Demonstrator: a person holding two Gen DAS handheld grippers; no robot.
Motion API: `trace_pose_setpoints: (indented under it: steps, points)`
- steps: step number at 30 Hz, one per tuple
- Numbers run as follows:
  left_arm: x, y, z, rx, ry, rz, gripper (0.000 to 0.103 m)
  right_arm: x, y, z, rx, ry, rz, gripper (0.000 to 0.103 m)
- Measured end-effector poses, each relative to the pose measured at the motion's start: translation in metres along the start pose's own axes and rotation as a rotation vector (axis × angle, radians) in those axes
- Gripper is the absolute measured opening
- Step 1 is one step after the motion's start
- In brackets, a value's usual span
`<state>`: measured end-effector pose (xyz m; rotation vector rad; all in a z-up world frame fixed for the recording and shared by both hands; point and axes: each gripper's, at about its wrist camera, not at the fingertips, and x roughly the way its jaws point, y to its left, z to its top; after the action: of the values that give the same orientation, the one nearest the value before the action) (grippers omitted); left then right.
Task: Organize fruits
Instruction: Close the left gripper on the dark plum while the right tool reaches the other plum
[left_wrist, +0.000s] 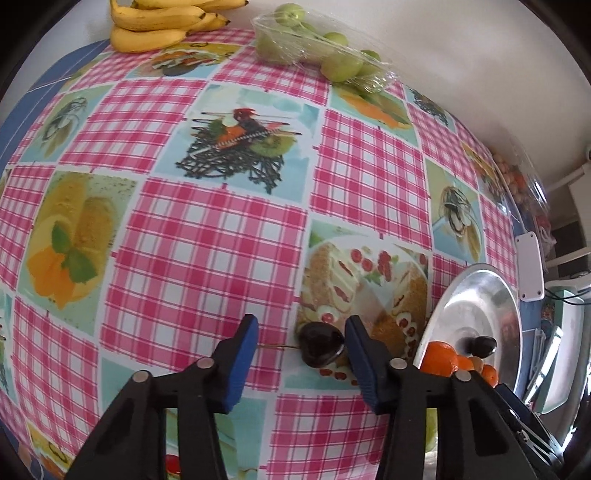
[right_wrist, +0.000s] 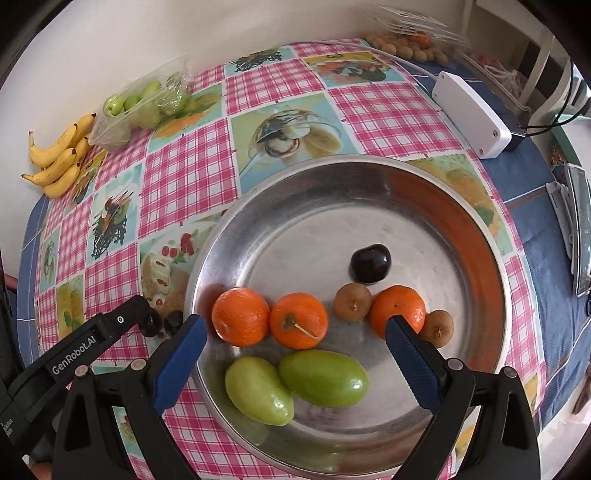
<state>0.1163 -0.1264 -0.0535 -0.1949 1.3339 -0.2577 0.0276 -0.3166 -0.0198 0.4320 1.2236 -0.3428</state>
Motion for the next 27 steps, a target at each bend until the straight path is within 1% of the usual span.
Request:
trace_pose_setpoints:
  steps: [5, 9, 11, 17, 27]
  points:
    - [0.0008, -0.0045, -0.0015, 0.011, 0.000, -0.010, 0.039, -0.0003, -0.0016, -0.0002, 0.006, 0.002, 0.007, 0.097]
    - [0.0027, -0.0068, -0.0020, 0.014, 0.000, -0.016, 0.035, 0.0001, -0.0010, -0.0007, 0.009, 0.005, 0.014, 0.097]
    - [0.0041, -0.0077, -0.0022, 0.005, 0.006, -0.031, 0.030, 0.0002, -0.0015, -0.0008, 0.012, 0.005, 0.017, 0.097]
    - [0.0034, -0.0083, -0.0030, 0.002, 0.005, -0.041, 0.028, 0.0003, -0.0019, -0.0011, 0.017, 0.003, 0.018, 0.097]
    - [-0.0039, -0.0004, -0.0022, -0.016, -0.002, -0.059, 0.028, -0.0002, 0.0022, -0.0023, 0.011, -0.002, 0.019, 0.097]
